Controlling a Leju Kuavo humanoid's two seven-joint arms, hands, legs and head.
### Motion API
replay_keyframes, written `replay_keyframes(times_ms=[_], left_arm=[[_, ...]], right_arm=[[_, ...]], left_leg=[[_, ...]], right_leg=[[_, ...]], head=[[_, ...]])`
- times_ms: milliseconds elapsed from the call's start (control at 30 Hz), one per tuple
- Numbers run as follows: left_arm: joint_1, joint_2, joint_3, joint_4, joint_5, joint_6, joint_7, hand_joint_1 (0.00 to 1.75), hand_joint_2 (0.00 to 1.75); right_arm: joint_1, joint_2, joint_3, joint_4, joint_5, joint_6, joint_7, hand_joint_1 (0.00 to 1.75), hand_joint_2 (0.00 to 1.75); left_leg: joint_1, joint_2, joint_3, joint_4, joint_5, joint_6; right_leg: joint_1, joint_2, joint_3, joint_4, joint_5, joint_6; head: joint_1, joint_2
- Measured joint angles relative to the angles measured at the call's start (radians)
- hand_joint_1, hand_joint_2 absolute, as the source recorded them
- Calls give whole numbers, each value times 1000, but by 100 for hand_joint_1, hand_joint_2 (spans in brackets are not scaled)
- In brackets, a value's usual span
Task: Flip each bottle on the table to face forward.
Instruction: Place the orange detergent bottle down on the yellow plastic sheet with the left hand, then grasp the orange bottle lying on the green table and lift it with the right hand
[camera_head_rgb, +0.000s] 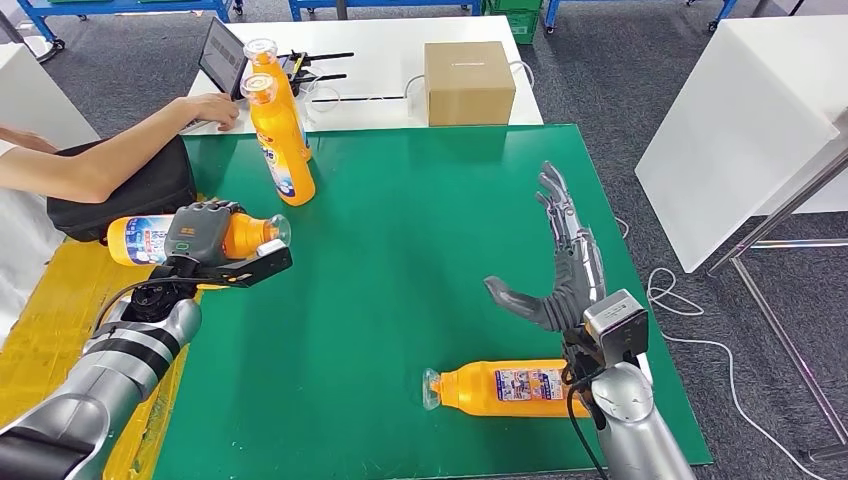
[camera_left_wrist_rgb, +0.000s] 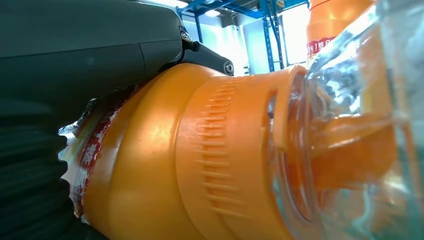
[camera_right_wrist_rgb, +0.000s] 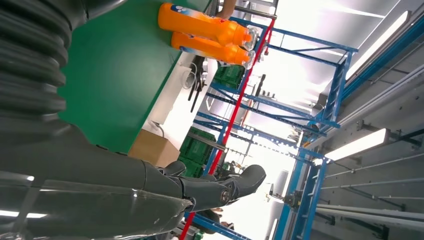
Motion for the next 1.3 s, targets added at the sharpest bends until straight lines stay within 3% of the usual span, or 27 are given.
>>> replay_keyframes(times_ms=[1033, 1100, 1233, 1300], left_arm=[[-4, 2, -14, 9, -2, -4, 5, 175, 175], [-10, 5, -11, 30, -28, -57, 67, 175, 175], [-20, 18, 20, 183, -95, -189, 397, 175, 175], [-19, 27, 34, 241, -103, -183, 454, 175, 175]], right_arm=[[4, 0, -3, -1, 0, 0, 0, 0, 175], [4, 0, -3, 0, 4, -7, 14, 0, 175], [5, 11, -4, 8, 19, -37, 42, 0, 175], [6, 14, -6, 14, 21, -42, 43, 0, 175]], left_leg=[[0, 0, 0, 0, 0, 0], [0, 0, -1, 0, 0, 0], [1, 9, 0, 0, -1, 0], [1, 7, 1, 0, 0, 0]], right_leg=[[0, 0, 0, 0, 0, 0], [0, 0, 0, 0, 0, 0], [0, 8, -1, 0, 0, 0], [1, 6, -1, 0, 0, 0]], head=[[0, 0], [0, 0], [0, 0], [0, 0]])
